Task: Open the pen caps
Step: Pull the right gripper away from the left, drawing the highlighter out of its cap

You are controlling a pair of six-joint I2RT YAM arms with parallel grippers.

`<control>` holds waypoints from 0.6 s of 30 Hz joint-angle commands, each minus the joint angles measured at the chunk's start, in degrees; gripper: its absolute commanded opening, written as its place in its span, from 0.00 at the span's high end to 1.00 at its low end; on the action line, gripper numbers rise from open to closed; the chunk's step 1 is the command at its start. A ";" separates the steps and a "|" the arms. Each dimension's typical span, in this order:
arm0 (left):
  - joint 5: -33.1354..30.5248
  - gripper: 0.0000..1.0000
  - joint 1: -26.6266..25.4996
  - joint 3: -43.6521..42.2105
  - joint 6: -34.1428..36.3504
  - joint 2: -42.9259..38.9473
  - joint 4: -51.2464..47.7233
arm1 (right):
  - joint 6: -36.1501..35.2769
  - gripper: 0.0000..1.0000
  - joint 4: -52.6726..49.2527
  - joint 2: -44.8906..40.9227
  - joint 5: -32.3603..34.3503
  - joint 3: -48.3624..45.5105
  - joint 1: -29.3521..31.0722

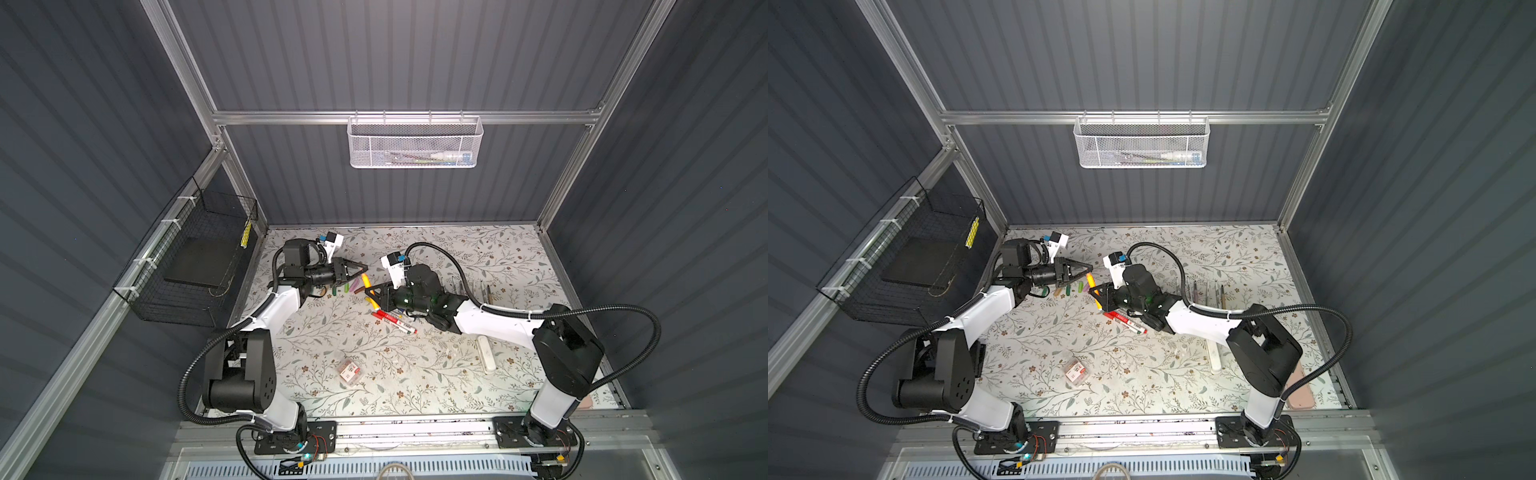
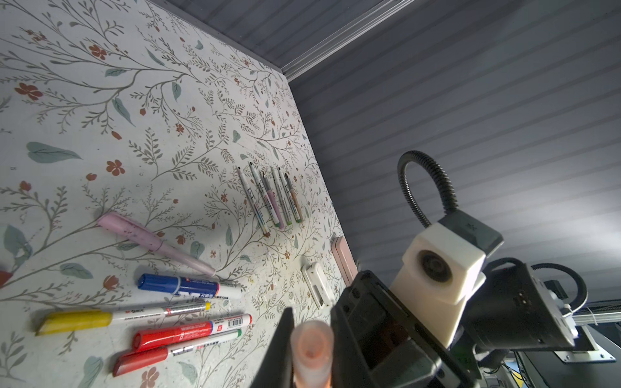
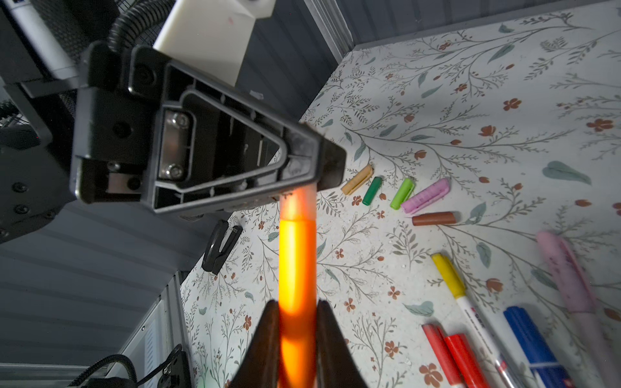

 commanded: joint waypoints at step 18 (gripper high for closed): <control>-23.32 1.00 9.66 8.60 23.41 -3.78 -21.09 | -1.95 1.00 -16.11 -9.70 1.05 -10.96 -2.05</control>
